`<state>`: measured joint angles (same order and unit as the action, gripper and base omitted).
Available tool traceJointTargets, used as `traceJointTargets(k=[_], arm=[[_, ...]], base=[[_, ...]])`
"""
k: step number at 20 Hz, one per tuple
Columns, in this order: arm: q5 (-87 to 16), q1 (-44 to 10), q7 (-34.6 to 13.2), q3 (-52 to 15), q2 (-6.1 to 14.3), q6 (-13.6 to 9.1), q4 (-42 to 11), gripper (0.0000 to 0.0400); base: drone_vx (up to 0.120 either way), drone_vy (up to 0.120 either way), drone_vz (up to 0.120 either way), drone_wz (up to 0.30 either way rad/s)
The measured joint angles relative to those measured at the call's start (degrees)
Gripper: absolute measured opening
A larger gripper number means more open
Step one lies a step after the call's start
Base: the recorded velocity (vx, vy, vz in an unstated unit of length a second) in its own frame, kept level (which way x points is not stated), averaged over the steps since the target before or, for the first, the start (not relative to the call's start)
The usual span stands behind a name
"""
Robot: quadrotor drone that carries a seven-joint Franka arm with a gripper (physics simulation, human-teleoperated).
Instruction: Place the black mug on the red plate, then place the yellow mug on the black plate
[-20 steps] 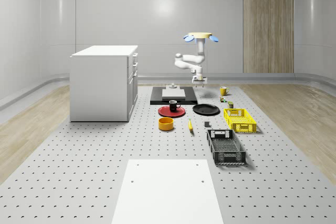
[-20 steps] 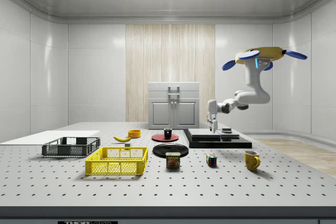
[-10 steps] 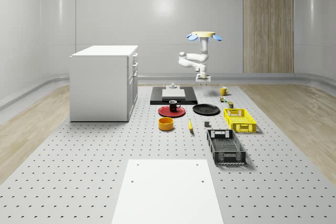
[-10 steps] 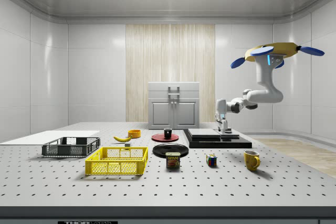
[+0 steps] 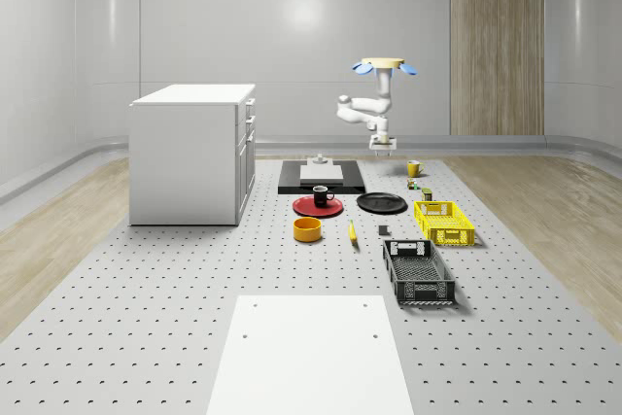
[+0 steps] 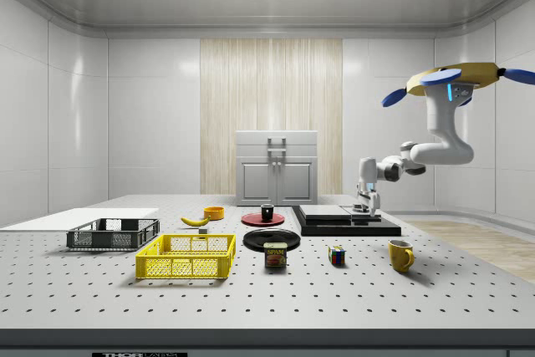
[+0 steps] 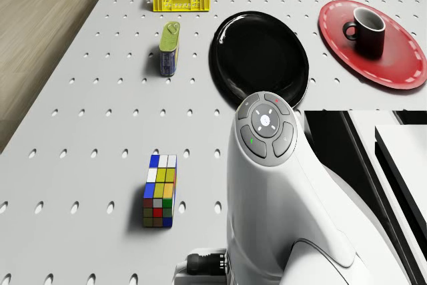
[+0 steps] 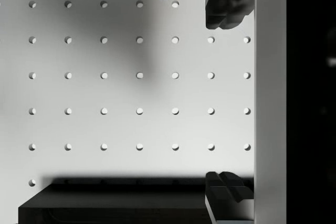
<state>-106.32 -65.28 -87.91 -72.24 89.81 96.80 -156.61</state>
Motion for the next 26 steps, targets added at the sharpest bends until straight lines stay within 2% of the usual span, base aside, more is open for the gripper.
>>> traceJointTargets(k=[9,21,26], arm=[[0.02,-0.02,-0.01,0.00,0.06,0.05,0.00,0.0400],[0.05,-0.04,-0.03,0.00,0.12,0.11,0.01,0.0400],[0.06,-0.05,-0.03,0.00,0.14,0.13,0.01,0.0400]], base=[[-0.116,0.120,0.000,0.000],[-0.013,0.120,0.000,0.000],[0.000,0.120,-0.104,0.000]])
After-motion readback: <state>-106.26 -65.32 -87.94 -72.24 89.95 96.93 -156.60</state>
